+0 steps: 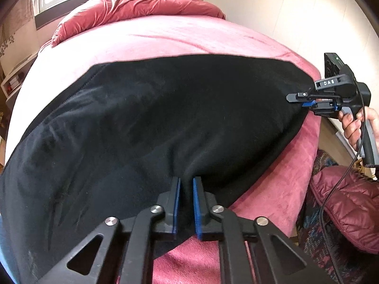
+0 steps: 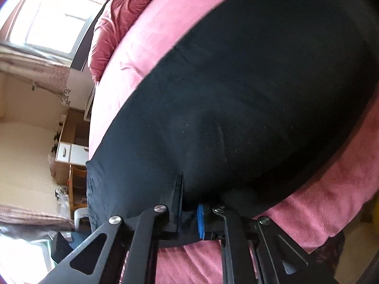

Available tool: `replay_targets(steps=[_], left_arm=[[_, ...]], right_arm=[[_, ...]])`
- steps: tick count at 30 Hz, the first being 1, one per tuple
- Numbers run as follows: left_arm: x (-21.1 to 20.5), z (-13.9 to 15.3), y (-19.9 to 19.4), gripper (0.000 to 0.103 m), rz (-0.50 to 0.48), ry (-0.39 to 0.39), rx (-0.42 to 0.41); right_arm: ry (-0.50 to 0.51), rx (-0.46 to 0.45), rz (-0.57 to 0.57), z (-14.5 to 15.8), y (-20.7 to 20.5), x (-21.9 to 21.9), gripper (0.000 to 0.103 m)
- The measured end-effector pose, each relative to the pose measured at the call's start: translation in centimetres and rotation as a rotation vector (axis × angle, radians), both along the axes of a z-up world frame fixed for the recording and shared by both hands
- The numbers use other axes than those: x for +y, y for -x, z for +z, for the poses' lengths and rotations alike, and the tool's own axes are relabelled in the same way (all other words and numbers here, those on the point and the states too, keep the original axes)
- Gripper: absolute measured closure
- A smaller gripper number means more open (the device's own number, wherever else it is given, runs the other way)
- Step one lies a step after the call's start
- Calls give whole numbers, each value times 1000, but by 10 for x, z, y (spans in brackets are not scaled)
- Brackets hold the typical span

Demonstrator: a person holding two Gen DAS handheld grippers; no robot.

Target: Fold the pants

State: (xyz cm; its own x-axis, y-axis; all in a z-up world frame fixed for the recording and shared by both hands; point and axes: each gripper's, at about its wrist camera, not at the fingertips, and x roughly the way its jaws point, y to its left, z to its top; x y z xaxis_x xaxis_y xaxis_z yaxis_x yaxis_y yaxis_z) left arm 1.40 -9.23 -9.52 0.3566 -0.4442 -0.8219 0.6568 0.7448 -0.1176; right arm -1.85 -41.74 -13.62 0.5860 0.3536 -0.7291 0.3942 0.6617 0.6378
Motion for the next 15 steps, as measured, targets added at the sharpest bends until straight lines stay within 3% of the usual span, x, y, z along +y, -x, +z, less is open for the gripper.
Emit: replay_targets(steps=[5, 10, 15], left_arm=[[17, 17, 2, 96, -7, 101, 31], [18, 4, 8, 96, -29, 62, 68], [20, -2, -2, 82, 22, 74, 121]], right_arm=[[31, -47, 27, 25, 11, 0, 95], [38, 14, 36, 7, 16, 0, 95], [-31, 31, 20, -8, 17, -10, 90]])
